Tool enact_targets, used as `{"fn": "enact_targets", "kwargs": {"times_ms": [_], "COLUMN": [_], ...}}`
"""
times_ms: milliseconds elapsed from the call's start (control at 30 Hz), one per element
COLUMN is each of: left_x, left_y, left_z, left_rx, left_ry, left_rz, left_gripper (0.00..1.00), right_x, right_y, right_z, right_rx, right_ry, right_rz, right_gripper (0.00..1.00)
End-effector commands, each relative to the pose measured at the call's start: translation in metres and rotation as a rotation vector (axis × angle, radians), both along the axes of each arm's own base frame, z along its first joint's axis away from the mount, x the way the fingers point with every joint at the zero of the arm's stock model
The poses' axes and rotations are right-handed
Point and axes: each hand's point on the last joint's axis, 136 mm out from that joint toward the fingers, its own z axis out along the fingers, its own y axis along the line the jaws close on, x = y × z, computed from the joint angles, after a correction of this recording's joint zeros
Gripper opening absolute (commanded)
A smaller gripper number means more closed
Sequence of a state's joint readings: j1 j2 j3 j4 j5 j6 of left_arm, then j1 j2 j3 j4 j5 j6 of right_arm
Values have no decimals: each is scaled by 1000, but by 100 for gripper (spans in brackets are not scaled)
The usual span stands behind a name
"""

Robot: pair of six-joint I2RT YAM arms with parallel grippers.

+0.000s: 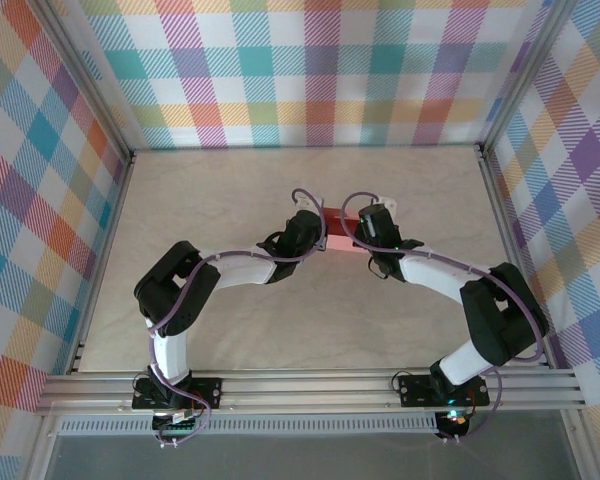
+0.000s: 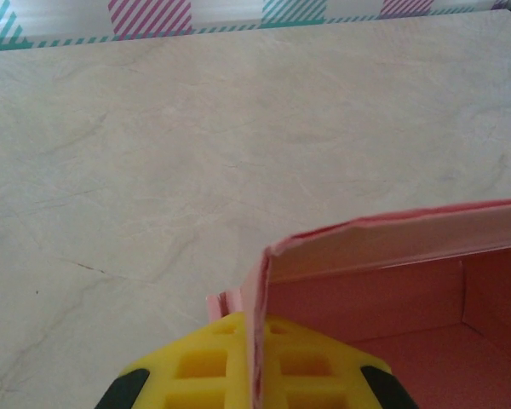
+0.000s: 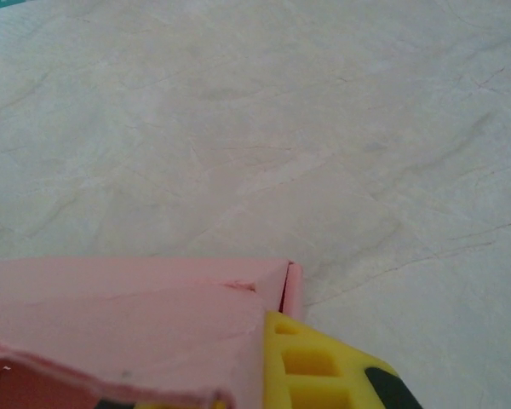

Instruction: Fold the paper box

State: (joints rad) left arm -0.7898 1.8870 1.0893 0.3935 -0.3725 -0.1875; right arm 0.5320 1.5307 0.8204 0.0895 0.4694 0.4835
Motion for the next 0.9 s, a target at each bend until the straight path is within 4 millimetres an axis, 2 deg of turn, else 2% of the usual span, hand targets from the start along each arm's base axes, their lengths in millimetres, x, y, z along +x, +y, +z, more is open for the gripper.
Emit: {"fn": "enact_targets", "kwargs": {"times_ms": [0, 100, 333, 567, 867], "left_x": [-20, -21, -25, -41, -60], "left_y": [-15, -14, -9, -8, -9], "left_z": [-8, -8, -16, -16, -31], "left_rx": [-4, -5, -7, -8, 21], "left_ry": [39, 39, 37, -29, -101], "left_rz": [-78, -77, -67, -74, -72], "left_gripper": [0, 0, 0, 0, 0], "right_x": [-2, -4, -14, -26, -42], "right_y": [20, 23, 31, 37, 34], "right_z": [26, 31, 28, 32, 20], "right_rx": [107, 118, 144, 147, 142], "right_ry": [-76, -110, -165, -255, -304], "right_rz": [44, 82, 166, 220, 236], "right_gripper": [0, 0, 0, 0, 0]}}
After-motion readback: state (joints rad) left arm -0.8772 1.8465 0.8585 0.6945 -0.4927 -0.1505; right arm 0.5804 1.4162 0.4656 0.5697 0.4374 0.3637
